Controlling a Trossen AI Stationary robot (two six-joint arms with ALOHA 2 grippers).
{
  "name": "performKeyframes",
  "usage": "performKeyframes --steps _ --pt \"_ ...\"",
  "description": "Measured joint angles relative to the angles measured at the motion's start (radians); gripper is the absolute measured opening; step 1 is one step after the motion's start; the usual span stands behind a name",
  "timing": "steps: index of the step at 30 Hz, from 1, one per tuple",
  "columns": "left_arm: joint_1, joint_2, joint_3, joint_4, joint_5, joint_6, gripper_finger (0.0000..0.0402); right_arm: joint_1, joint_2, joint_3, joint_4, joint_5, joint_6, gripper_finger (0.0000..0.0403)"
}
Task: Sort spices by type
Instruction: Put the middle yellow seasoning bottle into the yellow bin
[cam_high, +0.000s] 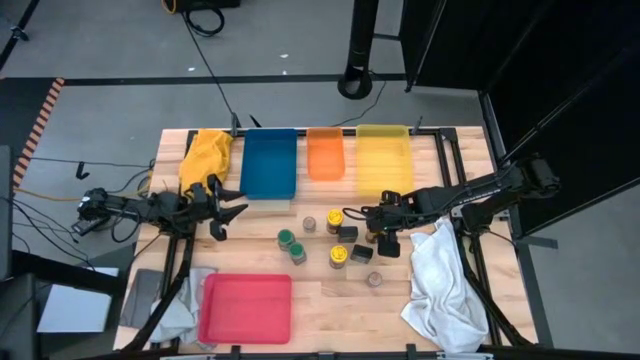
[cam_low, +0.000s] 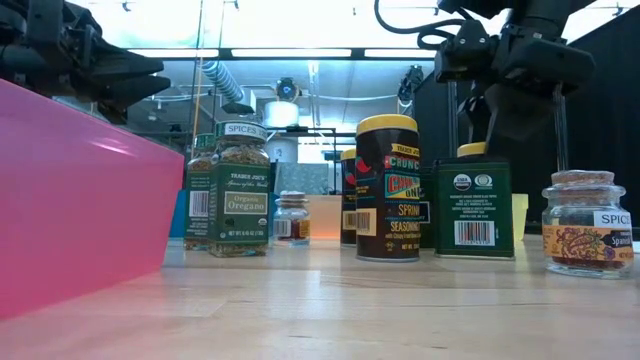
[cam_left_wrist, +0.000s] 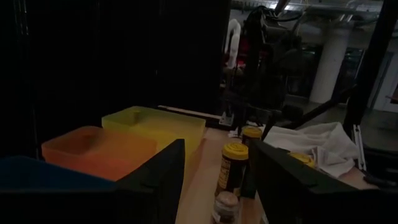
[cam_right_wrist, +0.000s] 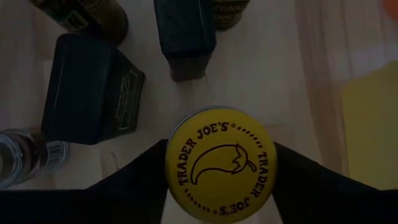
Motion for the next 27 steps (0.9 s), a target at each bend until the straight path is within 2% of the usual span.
performKeyframes --steps 3,10,16,20,22,25,27 --pt "0.000 0.000 0.000 -0.021 0.000 -0.020 0.0184 -0.001 0.000 0.000 0.001 0.007 0.000 0.0229" --pt "0.000 0.000 0.000 -0.045 0.000 -0.048 0.0184 -0.005 -0.004 0.000 -0.003 0.100 -0.014 0.0229" --pt "0.000 0.000 0.000 -0.044 0.000 -0.049 0.0184 -0.054 -0.040 0.064 -0.058 0.087 -0.024 0.0229" --pt "0.000 0.000 0.000 -0.044 0.000 -0.048 0.0184 -0.108 -0.065 0.169 -0.140 0.082 -0.051 0.0229" --pt "0.000 0.000 0.000 -0.044 0.000 -0.048 0.0184 -0.147 -0.074 0.225 -0.177 0.112 -0.086 0.0229" --pt "0.000 0.000 0.000 -0.044 0.000 -0.049 0.0184 -0.231 -0.077 0.298 -0.209 0.160 -0.150 0.0229" --pt "0.000 0.000 0.000 -0.044 0.000 -0.049 0.0184 -0.301 -0.077 0.327 -0.210 0.155 -0.189 0.0229"
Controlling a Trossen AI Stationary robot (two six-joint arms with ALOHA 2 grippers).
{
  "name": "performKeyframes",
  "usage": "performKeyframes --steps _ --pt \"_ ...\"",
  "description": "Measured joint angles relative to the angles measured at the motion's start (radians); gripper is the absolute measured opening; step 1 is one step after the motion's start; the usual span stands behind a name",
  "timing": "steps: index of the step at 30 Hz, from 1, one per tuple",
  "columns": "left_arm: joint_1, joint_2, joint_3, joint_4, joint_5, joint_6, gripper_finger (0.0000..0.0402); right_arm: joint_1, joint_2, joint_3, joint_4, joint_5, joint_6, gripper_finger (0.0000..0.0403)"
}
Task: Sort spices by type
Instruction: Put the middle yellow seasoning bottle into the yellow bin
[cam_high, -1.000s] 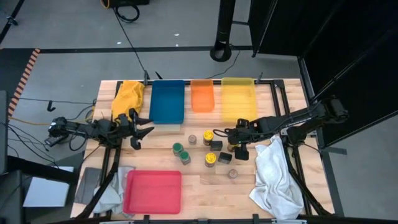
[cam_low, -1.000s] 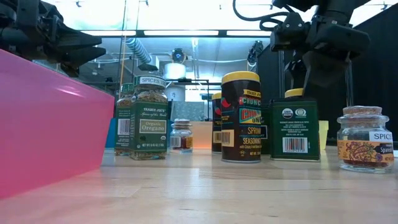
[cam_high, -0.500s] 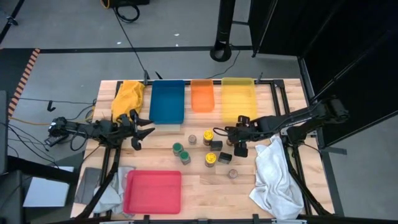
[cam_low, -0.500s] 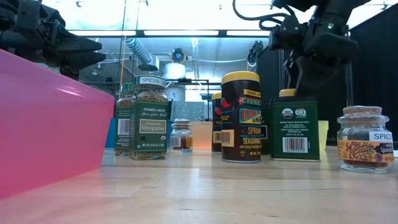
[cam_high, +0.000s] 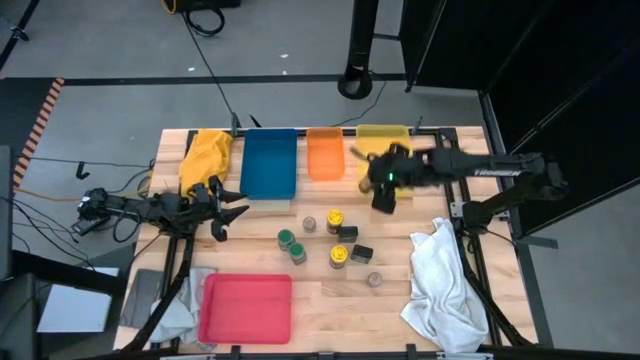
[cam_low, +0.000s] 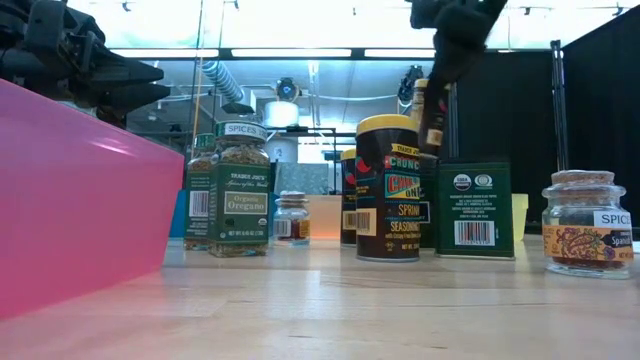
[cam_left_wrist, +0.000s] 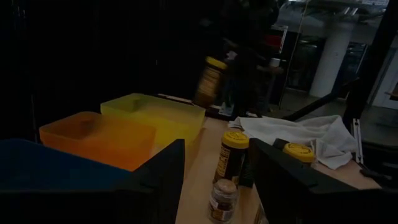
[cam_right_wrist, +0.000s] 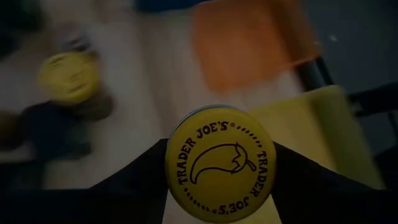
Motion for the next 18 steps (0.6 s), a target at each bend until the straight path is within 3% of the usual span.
performKeyframes --steps 11,18 --pt "0.000 0.000 0.000 0.000 0.000 0.001 0.0184 -0.445 0.070 0.013 0.058 -0.142 -0.157 0.0229" --pt "0.000 0.000 0.000 0.000 0.000 0.002 0.0184 -0.617 0.206 0.013 0.157 -0.251 -0.202 0.0229"
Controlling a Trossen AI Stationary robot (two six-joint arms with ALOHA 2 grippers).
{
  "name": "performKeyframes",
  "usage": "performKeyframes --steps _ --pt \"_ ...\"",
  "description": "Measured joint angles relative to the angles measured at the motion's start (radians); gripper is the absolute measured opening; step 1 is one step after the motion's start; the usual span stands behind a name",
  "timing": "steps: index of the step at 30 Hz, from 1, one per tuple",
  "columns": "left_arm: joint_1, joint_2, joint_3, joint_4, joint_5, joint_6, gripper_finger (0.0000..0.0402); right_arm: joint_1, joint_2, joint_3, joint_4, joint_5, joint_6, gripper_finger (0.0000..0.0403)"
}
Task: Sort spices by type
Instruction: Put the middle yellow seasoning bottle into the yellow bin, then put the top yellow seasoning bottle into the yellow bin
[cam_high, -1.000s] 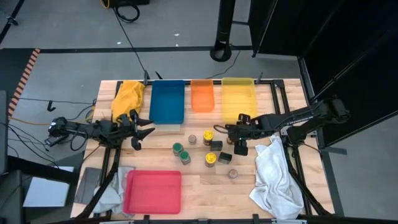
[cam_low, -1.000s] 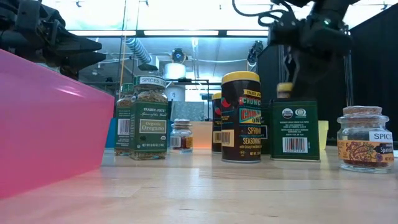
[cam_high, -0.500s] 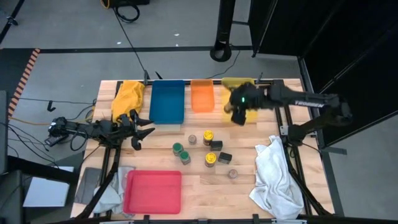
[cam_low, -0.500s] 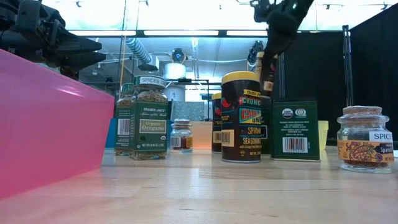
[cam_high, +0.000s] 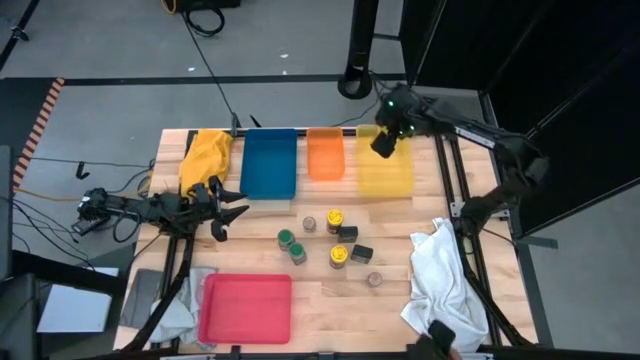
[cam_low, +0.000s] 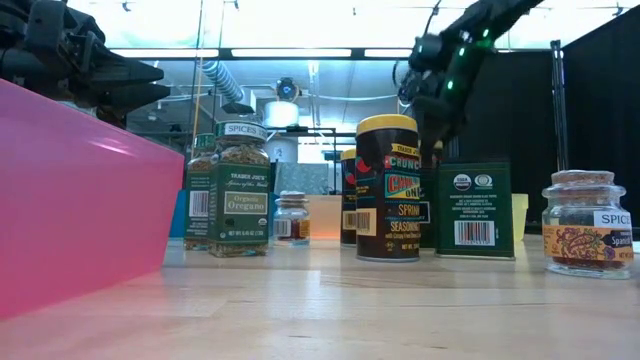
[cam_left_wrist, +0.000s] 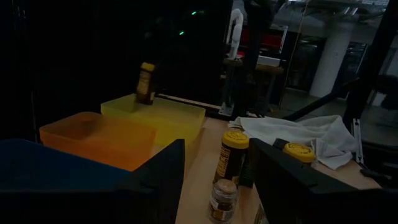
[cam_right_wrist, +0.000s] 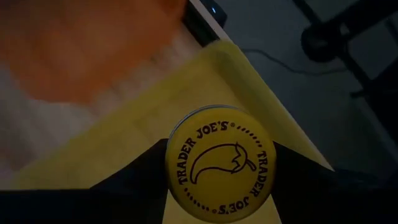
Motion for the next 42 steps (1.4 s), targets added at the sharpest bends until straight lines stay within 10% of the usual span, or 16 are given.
performKeyframes --steps 13,30,42 --pt "0.000 0.000 0.000 -0.010 -0.001 0.002 0.0184 -0.093 0.227 0.007 0.078 0.014 -0.037 0.0236" --pt "0.000 0.000 0.000 -0.025 -0.014 0.002 0.0184 -0.036 0.049 -0.001 0.077 0.148 -0.111 0.0299" --pt "0.000 0.000 0.000 -0.026 -0.013 0.002 0.0184 0.345 -0.137 0.000 -0.020 0.052 -0.057 0.0293"
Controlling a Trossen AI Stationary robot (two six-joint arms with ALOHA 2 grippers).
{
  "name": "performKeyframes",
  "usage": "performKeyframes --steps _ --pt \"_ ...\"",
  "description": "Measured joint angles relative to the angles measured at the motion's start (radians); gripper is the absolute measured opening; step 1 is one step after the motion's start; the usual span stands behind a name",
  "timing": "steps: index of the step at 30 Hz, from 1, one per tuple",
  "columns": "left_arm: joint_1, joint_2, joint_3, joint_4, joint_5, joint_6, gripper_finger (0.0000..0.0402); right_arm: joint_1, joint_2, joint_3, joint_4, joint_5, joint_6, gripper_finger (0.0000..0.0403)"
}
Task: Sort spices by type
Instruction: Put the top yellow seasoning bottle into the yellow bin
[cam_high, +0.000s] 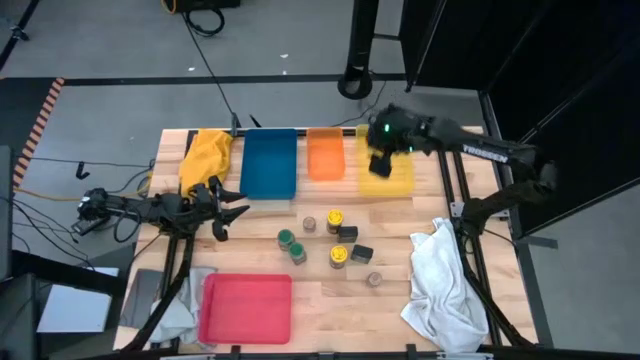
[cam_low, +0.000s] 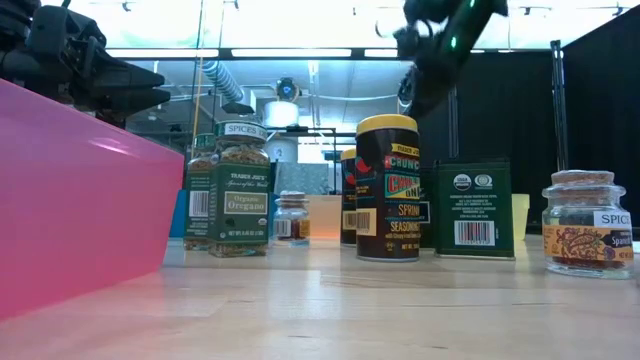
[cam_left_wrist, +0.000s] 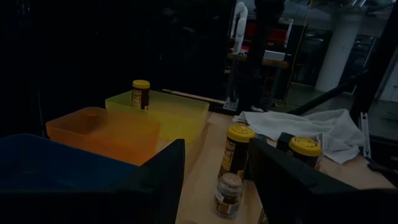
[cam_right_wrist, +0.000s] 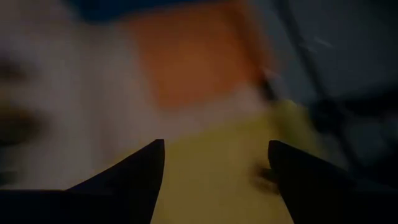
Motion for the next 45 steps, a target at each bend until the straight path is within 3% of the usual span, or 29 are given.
performKeyframes --steps 4,12,16,22,36,45 --pt "0.000 0.000 0.000 -0.003 0.000 0.000 0.0184 0.162 0.019 0.000 0.046 -0.120 0.057 0.0294" --pt "0.000 0.000 0.000 -0.014 0.002 0.000 0.0184 0.342 0.183 0.000 0.172 -0.075 0.044 0.0296" --pt "0.000 0.000 0.000 -0.014 0.005 0.000 0.0184 0.360 0.259 0.000 0.187 -0.018 0.053 0.0297" --pt "0.000 0.000 0.000 -0.016 0.005 0.000 0.0184 0.362 0.313 0.004 0.226 -0.017 0.057 0.0304" --pt "0.000 0.000 0.000 -0.017 0.003 0.000 0.0184 0.385 0.243 -0.001 0.253 -0.012 0.052 0.0296" --pt "0.000 0.000 0.000 -0.018 0.002 0.000 0.0184 0.416 0.268 -0.001 0.309 -0.022 0.076 0.0306"
